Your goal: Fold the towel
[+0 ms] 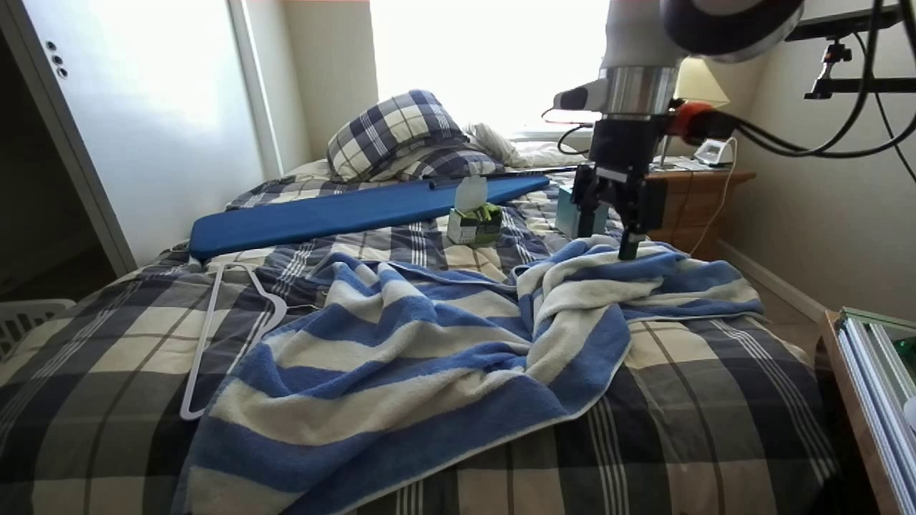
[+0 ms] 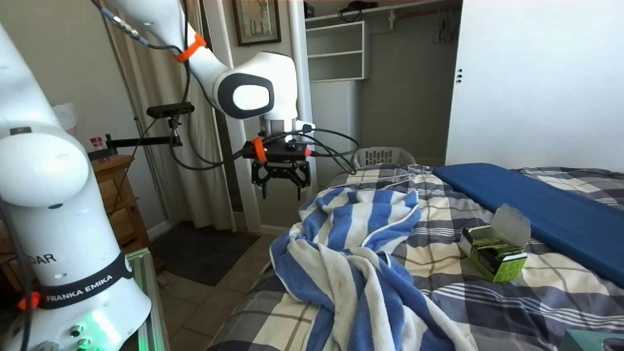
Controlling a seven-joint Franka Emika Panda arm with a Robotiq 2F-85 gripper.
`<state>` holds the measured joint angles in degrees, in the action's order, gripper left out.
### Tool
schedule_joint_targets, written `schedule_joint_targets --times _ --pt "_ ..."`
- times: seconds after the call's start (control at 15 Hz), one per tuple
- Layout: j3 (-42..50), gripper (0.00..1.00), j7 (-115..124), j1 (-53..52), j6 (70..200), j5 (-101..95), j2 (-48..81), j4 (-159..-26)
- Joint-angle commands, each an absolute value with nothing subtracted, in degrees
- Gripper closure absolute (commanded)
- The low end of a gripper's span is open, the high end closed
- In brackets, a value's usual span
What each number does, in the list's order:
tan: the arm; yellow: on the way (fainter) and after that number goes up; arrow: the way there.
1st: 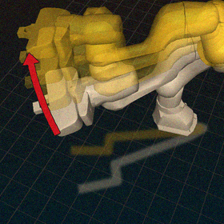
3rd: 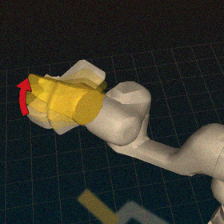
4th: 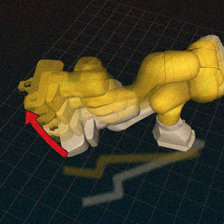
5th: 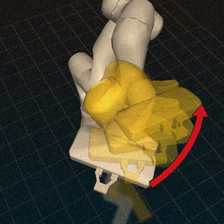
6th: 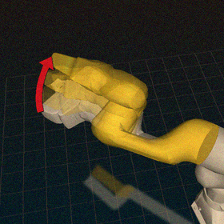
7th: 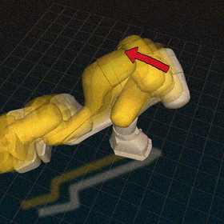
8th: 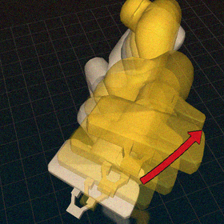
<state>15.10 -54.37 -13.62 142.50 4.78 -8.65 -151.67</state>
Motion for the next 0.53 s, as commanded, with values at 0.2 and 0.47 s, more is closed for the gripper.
schedule_joint_targets --times 0.2,0.47 --pt "8.9 0.00 -63.1 -10.2 144.0 10.7 -0.6 -148.1" --pt "7.9 0.00 -63.2 -8.4 143.9 10.8 -1.6 -148.3"
